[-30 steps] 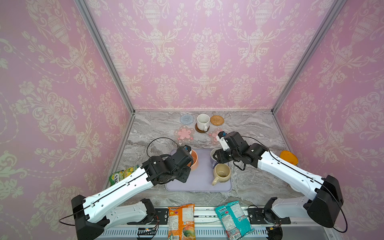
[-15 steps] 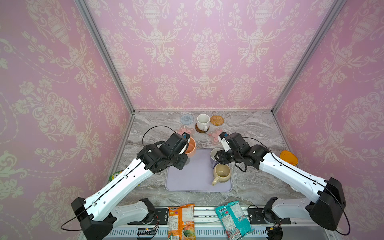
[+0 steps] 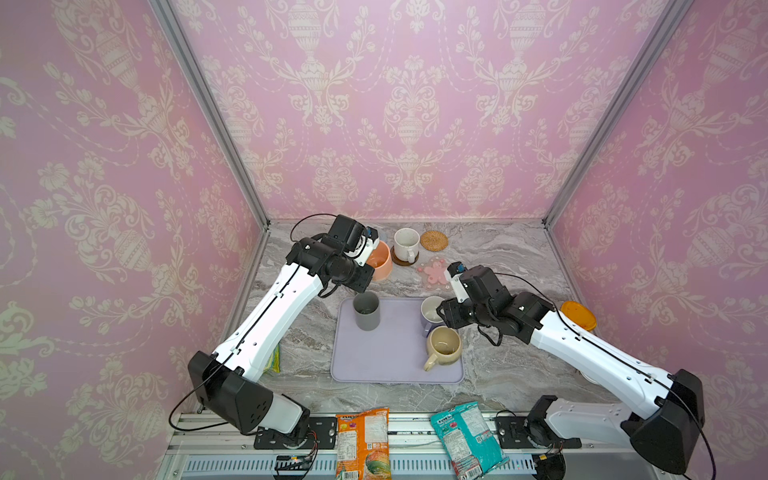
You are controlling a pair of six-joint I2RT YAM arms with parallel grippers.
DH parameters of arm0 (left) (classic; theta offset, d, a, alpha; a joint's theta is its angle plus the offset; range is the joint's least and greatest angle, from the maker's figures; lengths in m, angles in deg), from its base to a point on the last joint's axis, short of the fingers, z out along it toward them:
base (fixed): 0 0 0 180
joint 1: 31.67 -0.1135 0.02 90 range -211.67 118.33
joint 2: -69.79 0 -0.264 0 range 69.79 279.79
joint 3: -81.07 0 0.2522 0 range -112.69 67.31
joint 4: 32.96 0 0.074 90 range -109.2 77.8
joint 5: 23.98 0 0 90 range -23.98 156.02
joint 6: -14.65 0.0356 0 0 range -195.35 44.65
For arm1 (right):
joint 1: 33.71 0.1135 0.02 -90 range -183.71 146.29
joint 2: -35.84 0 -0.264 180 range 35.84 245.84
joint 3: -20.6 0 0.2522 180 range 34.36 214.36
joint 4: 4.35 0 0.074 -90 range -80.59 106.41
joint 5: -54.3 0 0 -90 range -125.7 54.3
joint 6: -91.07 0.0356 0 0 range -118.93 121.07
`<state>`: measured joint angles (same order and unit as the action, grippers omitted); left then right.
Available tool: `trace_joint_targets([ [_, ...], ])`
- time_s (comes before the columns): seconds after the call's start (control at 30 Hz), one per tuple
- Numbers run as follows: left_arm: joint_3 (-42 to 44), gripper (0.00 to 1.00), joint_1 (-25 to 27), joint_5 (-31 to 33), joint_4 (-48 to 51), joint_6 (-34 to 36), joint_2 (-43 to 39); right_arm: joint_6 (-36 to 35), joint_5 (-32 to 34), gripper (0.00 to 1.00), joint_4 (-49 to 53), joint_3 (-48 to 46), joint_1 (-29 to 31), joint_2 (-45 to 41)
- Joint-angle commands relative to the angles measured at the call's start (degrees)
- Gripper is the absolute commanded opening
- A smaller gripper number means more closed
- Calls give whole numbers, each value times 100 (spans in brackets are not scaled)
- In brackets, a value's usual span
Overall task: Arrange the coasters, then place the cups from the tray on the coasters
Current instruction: 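Carry the peach mug with the left gripper past the grey mug toward the flower coaster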
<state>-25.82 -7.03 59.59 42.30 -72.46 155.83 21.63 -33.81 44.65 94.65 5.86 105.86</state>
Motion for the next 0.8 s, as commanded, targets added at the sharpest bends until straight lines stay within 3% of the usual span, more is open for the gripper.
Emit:
trace_joint_targets([
  [0.0, -600, 0, -184, -374, -126, 653, 233, -179, 143, 56, 132, 226, -50, -24],
  [0.43, -1526, 0, -952, -836, -187, 1330, 1462, -186, 215, 56, 128, 360, -129, 90],
  [0.77, -2006, 0, -1304, -611, -4, 2043, 2545, -184, 197, 56, 114, 510, -178, 358],
])
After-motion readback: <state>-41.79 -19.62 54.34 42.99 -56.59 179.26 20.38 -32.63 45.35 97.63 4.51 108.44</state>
